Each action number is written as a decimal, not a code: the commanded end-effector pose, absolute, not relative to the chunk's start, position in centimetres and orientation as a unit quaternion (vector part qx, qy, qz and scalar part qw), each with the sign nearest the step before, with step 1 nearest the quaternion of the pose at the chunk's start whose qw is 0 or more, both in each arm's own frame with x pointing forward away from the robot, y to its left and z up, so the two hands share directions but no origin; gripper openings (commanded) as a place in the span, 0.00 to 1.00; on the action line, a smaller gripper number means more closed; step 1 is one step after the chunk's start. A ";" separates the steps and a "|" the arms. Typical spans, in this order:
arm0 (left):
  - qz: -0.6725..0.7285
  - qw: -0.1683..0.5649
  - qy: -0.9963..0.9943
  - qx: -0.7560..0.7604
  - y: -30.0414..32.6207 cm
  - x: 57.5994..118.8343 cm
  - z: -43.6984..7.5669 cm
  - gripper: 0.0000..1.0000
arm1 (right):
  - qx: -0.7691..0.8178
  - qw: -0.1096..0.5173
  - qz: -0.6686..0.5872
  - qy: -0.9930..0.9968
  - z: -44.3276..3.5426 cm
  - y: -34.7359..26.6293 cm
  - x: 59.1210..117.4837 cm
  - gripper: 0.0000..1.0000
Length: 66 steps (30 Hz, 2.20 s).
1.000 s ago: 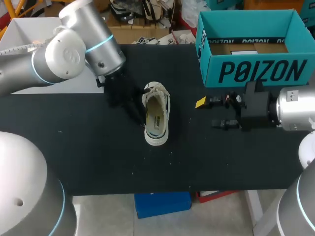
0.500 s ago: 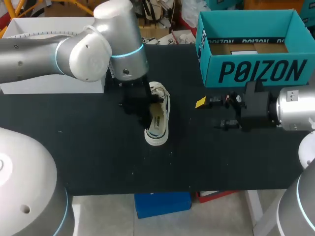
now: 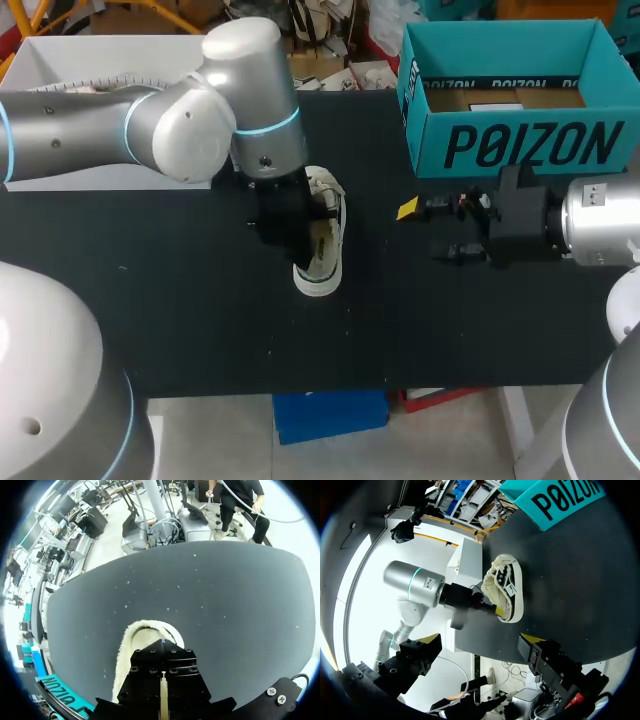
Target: Take the shoe out of the shoebox, open the shoe tongue, remove and reinsert the insole, then place the shoe into the shoebox
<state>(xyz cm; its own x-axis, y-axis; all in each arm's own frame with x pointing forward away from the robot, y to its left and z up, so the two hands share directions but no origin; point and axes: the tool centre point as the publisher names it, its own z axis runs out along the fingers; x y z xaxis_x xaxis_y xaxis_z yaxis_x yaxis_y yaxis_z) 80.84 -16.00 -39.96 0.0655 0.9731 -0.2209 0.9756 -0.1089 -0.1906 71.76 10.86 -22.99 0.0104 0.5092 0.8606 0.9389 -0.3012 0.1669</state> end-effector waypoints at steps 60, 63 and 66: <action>-0.417 0.193 0.729 0.507 -15.3 92.8 -31.2 0.00 | -0.670 0.238 -0.449 -0.541 -23.0 10.9 71.8 1.00; -0.413 0.190 0.731 0.509 -15.8 93.4 -31.2 0.00 | -0.670 0.238 -0.449 -0.541 -23.0 10.9 71.8 1.00; -0.410 0.187 0.730 0.514 -16.3 93.8 -31.2 0.00 | -0.670 0.238 -0.449 -0.541 -23.0 10.9 71.8 1.00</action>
